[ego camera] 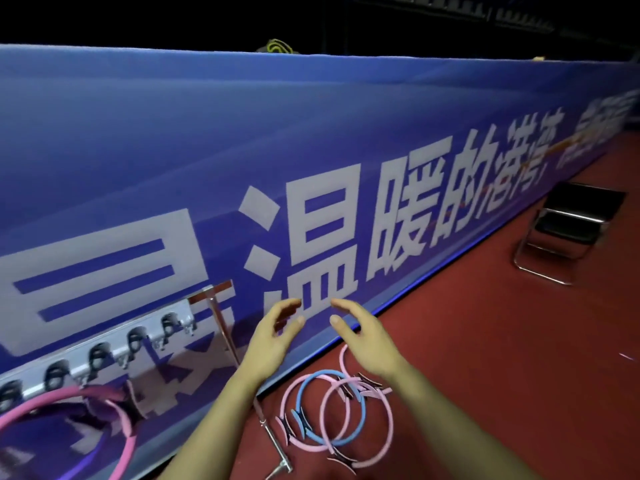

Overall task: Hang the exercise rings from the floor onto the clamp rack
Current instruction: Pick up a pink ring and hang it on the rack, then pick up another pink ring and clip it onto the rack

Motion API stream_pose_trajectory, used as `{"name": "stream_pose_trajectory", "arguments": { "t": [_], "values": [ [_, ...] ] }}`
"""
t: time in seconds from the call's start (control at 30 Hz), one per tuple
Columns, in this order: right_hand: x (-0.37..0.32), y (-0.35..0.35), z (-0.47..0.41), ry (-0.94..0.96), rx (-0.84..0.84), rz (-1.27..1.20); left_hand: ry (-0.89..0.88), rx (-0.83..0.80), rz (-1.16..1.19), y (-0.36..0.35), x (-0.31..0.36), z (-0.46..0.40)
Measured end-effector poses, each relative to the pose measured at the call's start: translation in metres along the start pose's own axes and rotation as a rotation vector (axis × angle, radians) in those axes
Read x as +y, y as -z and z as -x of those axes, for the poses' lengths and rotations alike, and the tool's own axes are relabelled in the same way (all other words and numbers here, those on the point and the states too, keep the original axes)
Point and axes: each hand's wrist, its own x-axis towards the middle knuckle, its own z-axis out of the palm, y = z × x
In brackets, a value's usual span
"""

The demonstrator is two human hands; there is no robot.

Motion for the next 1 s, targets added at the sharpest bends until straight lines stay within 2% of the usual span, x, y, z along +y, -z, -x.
{"name": "stream_pose_trajectory", "arguments": {
  "t": [0.17, 0.37, 1.0],
  "values": [
    [0.036, 0.079, 0.01, -0.026, 0.088, -0.059, -0.033, -0.031, 0.064, -0.084, 0.032, -0.022],
    [0.08, 0.138, 0.002, -0.059, 0.153, -0.102, -0.025, -0.044, 0.09, -0.151, 0.046, -0.05],
    [0.206, 0.218, -0.18, -0.153, -0.06, -0.085, 0.084, 0.117, 0.235, -0.277, -0.024, -0.242]
  ]
}}
